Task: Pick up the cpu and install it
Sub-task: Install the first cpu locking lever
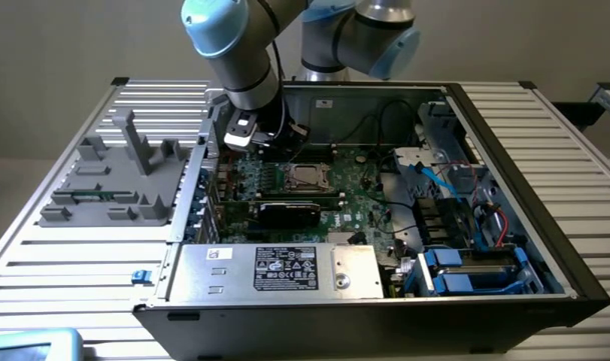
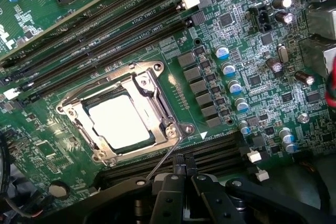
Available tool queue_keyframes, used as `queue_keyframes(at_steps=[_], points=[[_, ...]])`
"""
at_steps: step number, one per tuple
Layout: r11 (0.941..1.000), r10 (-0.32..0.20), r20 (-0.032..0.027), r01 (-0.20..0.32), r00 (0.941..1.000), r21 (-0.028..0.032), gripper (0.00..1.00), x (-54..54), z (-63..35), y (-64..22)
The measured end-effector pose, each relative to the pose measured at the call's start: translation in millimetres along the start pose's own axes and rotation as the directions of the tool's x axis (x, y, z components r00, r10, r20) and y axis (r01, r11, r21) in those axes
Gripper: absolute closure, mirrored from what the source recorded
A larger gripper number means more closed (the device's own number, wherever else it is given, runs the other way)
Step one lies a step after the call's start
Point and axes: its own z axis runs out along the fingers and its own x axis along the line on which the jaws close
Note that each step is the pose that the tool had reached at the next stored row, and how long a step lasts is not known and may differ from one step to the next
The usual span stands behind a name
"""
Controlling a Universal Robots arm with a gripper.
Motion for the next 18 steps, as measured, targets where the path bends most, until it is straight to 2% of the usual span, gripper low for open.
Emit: queue_keyframes(at_steps=[1,4,5,9,11,15,18], points=[[1.0,-0.001,-0.003,0.001,1.0,0.0015,0.89,0.2,-0.1,0.3],[0.9999,-0.005,-0.0172,0.005,0.9998,0.0095,0.89,0.2,-0.3,0.7],[0.9999,-0.005,-0.0189,0.005,0.9998,0.0107,0.89,-0.3,-0.4,1.0],[0.9999,-0.004,-0.0185,0.004,0.9998,0.0161,0.89,-1.6,-1.2,2.6],[0.9999,-0.004,-0.0187,0.004,0.9998,0.0164,0.89,-1.4,-1.4,3.2],[0.9998,-0.005,-0.0233,0.006,0.9997,0.0192,0.89,-1.1,-1.1,4.2],[0.9998,-0.006,-0.0246,0.006,0.9997,0.0199,0.89,-1.1,-0.6,4.6]])
